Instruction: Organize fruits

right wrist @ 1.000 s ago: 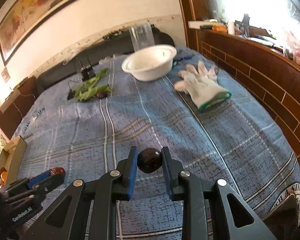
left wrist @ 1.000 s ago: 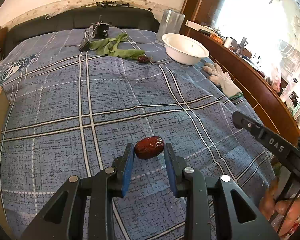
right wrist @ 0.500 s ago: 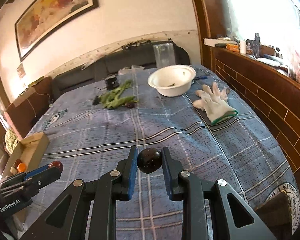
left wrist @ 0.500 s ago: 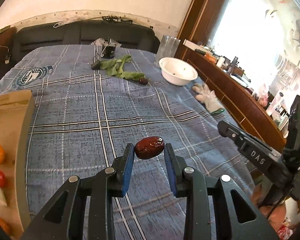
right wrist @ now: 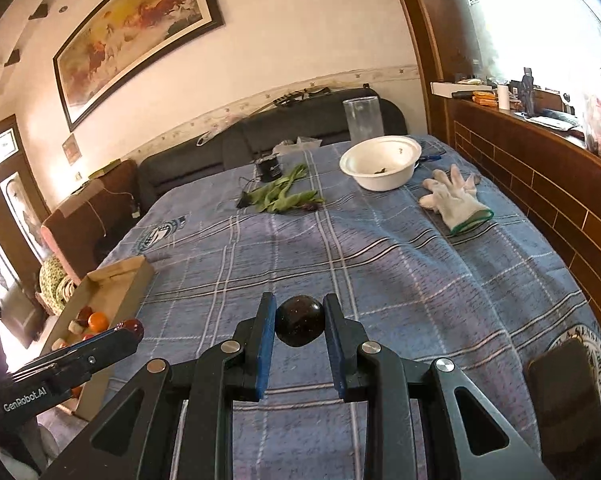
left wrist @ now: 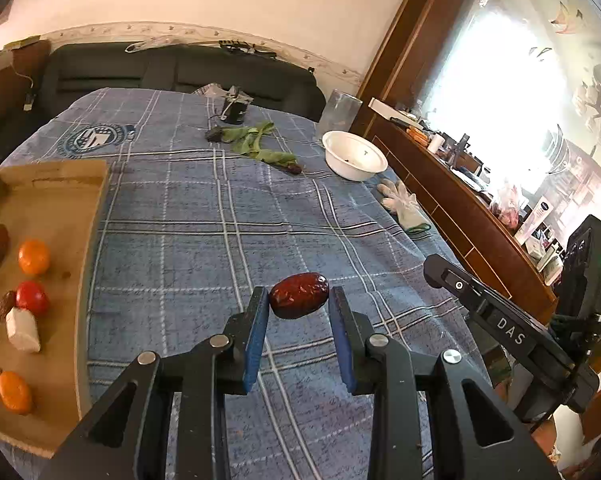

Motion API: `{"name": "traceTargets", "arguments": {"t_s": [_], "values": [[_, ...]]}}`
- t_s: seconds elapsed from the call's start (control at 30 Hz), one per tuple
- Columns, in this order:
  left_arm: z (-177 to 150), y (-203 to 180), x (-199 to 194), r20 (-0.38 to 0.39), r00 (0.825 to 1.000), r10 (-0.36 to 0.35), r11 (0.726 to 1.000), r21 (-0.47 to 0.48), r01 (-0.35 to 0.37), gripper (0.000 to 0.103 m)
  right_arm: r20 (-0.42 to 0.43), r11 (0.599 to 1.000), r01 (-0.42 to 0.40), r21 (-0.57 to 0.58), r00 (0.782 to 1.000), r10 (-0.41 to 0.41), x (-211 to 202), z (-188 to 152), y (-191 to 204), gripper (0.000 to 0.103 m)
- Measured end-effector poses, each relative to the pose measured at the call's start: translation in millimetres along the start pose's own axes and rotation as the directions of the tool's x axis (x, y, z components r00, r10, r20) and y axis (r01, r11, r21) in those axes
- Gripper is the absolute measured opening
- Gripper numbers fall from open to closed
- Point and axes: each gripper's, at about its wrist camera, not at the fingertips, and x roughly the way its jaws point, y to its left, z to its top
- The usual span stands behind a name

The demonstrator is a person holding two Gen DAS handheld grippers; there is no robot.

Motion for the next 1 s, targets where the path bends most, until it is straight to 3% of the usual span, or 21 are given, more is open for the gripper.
{"name": "traceTargets", "arguments": {"t_s": [0.37, 0.57, 0.8, 1.0], "values": [[-12.0, 22.5, -30.3, 0.036, 0.999, 0.026, 0.999, -0.043, -0.024, 0.03, -0.007, 0.997, -0.039, -0.066, 0.999, 0.038, -19.8, -10.7, 37.9, 0.026], [-15.9, 59.9, -55.1, 0.066, 0.993, 0.098, 0.989, -0.116, -0.09, 0.03, -0.034, 0.988, -0.091, -0.122, 0.996, 0.088, -20.1, -14.9, 71.3, 0.026], [-23.8, 124.8, -89.7, 0.075, 0.975, 0.21, 0.949, -0.254, -0.185, 0.03, -0.088, 0.966, -0.175, -0.191, 0.983, 0.16, -9.5, -20.2, 120.6, 0.026], [-28.3, 164.4, -113.9, 0.074, 0.951, 0.301, 0.911, -0.316, -0.264, 0.03, -0.159, 0.935, -0.271, -0.231, 0.958, 0.238, 9.6, -24.2, 168.5, 0.027]]}}
